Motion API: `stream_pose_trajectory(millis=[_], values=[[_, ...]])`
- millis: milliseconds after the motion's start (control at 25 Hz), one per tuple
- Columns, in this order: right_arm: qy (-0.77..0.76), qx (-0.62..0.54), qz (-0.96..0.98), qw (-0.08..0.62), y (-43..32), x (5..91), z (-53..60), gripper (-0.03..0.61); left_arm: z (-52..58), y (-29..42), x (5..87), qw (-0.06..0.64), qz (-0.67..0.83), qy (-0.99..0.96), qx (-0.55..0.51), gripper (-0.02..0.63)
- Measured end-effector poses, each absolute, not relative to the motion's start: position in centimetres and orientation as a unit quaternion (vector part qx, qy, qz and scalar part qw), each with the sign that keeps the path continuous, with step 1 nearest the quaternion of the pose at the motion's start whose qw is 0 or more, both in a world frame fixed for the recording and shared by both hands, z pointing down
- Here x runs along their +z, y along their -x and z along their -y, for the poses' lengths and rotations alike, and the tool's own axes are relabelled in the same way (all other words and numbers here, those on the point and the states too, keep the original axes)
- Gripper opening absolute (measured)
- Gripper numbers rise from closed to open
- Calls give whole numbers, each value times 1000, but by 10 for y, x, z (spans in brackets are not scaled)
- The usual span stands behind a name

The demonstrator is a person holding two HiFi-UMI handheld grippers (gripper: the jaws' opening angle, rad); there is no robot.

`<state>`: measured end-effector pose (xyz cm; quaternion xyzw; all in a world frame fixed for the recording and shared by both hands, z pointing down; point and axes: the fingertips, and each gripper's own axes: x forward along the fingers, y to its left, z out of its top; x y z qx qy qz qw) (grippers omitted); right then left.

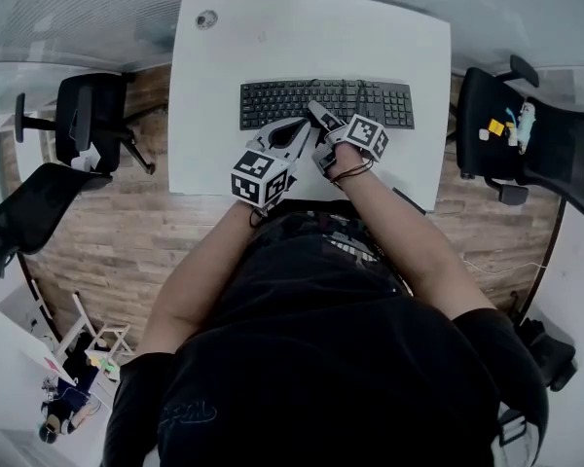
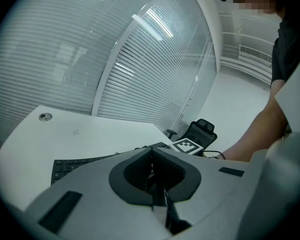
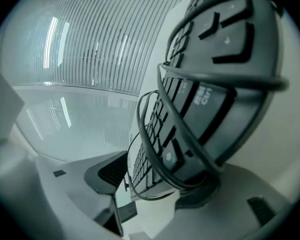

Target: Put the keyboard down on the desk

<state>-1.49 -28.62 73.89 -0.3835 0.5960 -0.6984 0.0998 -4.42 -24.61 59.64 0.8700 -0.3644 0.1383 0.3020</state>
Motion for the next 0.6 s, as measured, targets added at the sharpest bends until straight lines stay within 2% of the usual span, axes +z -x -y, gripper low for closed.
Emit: stream_pose_trajectory(millis=[240,600], values=[[372,-695,-612,60,21,736,282,332,244,43,593,305,364,-870,131,15],[360,-697,-620,21,23,736,263,353,235,46,583,299,363,-875,119,15]])
